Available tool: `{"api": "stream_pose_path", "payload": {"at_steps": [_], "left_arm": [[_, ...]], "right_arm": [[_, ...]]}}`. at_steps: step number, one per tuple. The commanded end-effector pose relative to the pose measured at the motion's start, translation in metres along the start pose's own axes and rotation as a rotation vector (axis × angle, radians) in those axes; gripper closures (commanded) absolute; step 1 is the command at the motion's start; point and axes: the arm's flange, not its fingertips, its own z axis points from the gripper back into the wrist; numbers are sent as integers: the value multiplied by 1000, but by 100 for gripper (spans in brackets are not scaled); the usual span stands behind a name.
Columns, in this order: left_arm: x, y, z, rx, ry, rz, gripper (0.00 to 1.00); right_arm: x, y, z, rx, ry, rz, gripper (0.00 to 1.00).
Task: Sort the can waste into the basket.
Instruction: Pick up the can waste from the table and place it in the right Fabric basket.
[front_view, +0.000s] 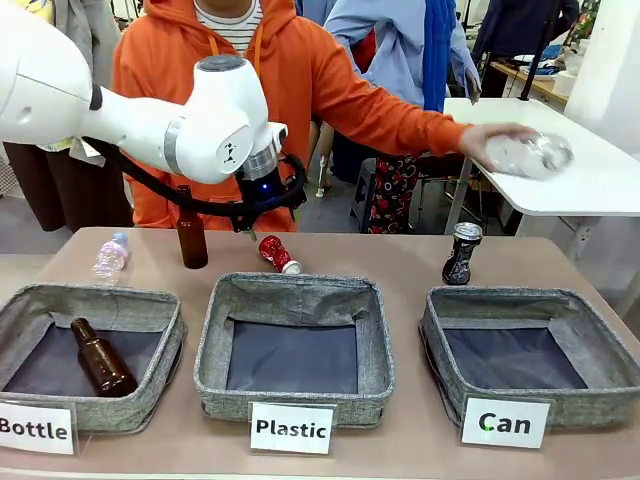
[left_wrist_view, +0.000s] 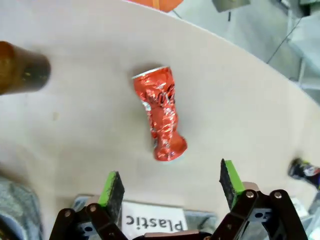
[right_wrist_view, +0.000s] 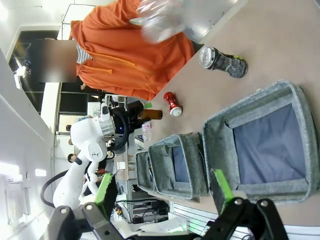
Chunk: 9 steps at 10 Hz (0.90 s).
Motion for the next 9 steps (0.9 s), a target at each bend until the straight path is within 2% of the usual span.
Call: {"api": "stream_pose_path", "payload": {"at_steps": [1, 2, 3, 4, 5, 7, 8, 9], "left_arm": [[10, -2, -2, -44, 8, 80, 0], [2, 14, 31, 1, 165, -116, 0], [-11, 53, 104, -20, 225, -312, 0], [-21, 92, 177, -67, 210, -392, 0], [-33, 131, 251, -111, 172, -398, 0], [-38, 231, 349, -193, 147, -337, 0], [-32, 284, 372, -204, 82, -323, 0], [-33, 335, 385, -277, -35, -299, 0]], "right_arm": [[2, 0, -1, 30, -12, 24, 0], [2, 0, -1, 30, -12, 24, 0], [2, 0, -1, 30, -12, 24, 0], [2, 0, -1, 30, -12, 24, 0], [2, 0, -1, 30, -12, 24, 0], [2, 0, -1, 30, -12, 24, 0], [2, 0, -1, 30, -12, 24, 0], [2, 0, -1, 30, -12, 24, 0]]}}
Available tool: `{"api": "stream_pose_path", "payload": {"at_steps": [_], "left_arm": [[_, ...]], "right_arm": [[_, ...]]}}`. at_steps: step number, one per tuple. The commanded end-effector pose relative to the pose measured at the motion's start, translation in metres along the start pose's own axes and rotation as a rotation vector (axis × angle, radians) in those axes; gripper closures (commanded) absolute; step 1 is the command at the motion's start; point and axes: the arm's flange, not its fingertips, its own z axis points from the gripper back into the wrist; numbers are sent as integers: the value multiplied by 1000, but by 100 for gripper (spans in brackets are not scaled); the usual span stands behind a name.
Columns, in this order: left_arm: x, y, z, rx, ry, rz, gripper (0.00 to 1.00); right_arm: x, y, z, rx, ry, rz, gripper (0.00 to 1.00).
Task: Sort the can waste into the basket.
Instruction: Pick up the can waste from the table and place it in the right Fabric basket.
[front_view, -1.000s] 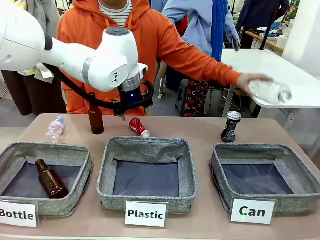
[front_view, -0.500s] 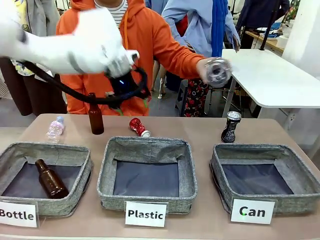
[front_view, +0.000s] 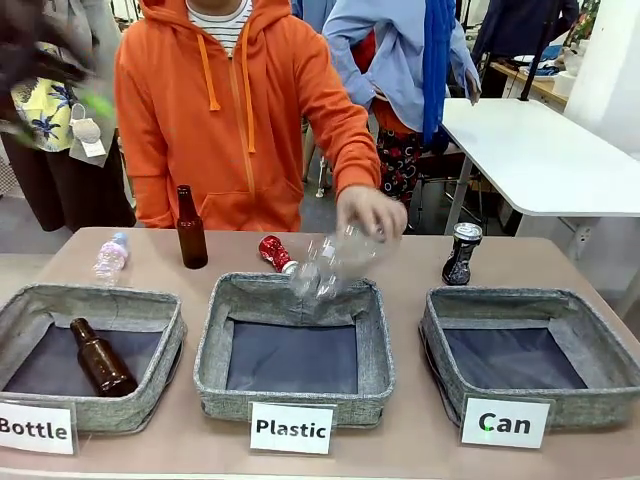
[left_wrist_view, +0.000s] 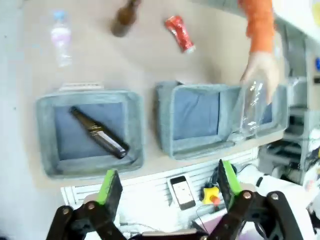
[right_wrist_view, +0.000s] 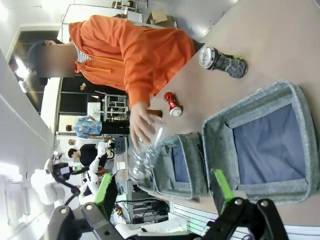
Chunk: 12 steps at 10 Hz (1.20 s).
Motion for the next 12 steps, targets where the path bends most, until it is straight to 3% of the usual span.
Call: {"api": "stream_pose_path", "payload": {"at_steps": [1, 4, 6, 10, 12], "left_arm": [[-40, 107, 41, -142, -158, 10, 0], [-86, 197, 61, -364, -271, 247, 0], [-99, 221, 52, -454, -291, 283, 0], [-83, 214, 44, -434, -253, 291, 0], [-61, 160, 24, -343, -216, 295, 0]], "right_arm": [[2, 0, -2, 30, -12, 25, 0], [2, 0, -2, 30, -12, 25, 0], [2, 0, -2, 30, -12, 25, 0], [2, 0, -2, 30, -12, 25, 0], [2, 0, -2, 30, -12, 25, 0]]}}
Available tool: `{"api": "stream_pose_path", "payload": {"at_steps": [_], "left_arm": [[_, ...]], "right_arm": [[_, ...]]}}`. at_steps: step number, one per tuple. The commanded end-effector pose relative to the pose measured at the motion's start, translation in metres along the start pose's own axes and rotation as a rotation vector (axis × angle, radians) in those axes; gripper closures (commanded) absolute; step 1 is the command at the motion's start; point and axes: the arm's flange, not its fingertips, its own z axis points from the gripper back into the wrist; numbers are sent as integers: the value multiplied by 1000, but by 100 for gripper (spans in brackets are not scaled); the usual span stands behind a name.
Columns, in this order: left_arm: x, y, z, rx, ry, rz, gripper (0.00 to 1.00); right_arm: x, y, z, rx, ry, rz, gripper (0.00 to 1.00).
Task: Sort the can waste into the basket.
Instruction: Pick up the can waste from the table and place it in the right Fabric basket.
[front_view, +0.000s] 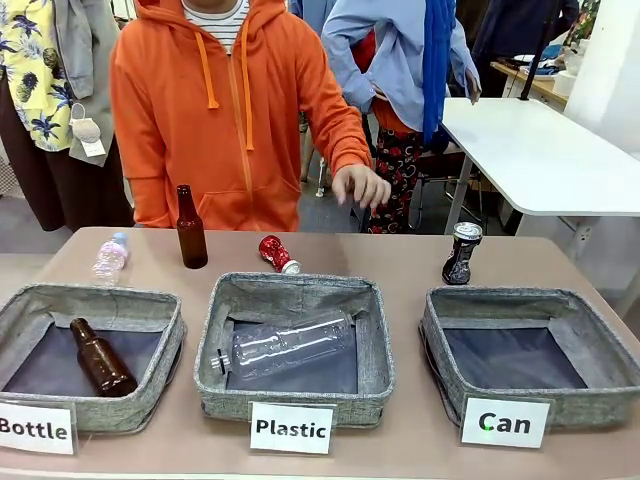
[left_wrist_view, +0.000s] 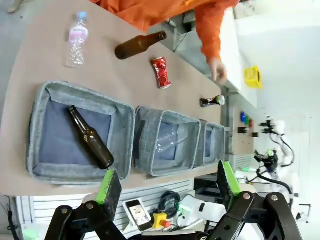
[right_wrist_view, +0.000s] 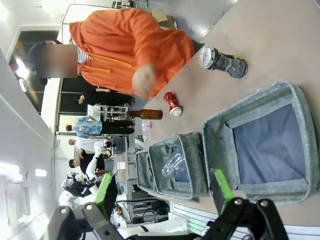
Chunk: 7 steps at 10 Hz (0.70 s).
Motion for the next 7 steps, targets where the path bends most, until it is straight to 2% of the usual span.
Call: {"api": "stream_pose_path", "payload": {"at_steps": [1, 4, 7], "left_arm": [[2, -52, -47, 106, 18, -19, 0], [2, -128, -175, 327, 98, -142, 0], [-6, -164, -301, 455, 185, -265, 0]], "right_arm": [[2, 0, -2, 30, -12, 25, 0], [2, 0, -2, 30, -12, 25, 0], [2, 0, -2, 30, -12, 25, 0]]}}
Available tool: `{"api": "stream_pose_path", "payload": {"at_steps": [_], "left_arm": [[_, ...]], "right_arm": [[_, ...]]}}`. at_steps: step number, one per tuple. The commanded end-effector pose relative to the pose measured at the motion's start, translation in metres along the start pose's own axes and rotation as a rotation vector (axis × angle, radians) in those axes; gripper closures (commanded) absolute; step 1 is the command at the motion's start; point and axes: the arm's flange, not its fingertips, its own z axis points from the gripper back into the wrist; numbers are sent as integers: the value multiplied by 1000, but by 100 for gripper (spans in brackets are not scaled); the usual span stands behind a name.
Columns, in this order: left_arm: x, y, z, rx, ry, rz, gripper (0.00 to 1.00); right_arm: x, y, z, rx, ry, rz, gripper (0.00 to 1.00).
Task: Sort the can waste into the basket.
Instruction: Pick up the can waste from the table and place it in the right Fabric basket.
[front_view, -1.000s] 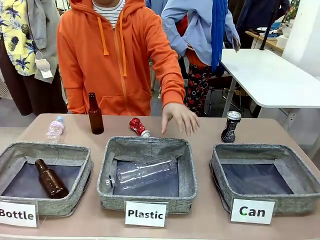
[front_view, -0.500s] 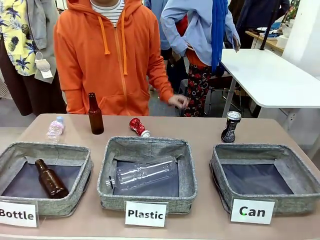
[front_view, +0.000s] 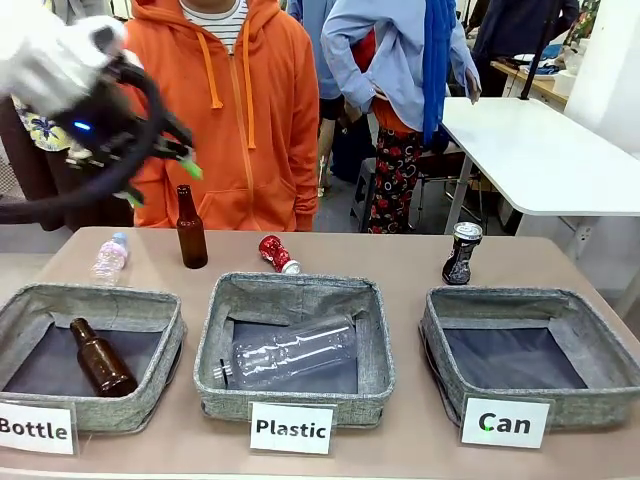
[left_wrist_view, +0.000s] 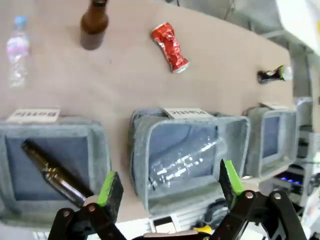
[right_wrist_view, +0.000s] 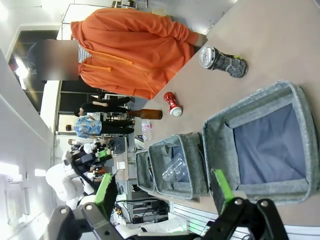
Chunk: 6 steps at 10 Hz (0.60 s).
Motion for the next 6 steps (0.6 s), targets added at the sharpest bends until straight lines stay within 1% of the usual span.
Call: {"api": "stream_pose_path", "payload": {"at_steps": [1, 2, 3, 4, 6], "left_arm": [[33, -23, -46, 69, 92, -68, 0], [46, -41, -78, 87, 11, 14, 0], [57, -48, -95, 142, 105, 60, 0], [21, -27, -70, 55, 56, -45, 0], [21, -27, -70, 55, 56, -45, 0]], "right_arm": [[2, 0, -1, 31, -13, 24, 0], [2, 0, -1, 31, -13, 24, 0], [2, 0, -1, 31, -13, 24, 0], [2, 0, -1, 31, -13, 24, 0], [2, 0, -1, 31, -13, 24, 0]]}}
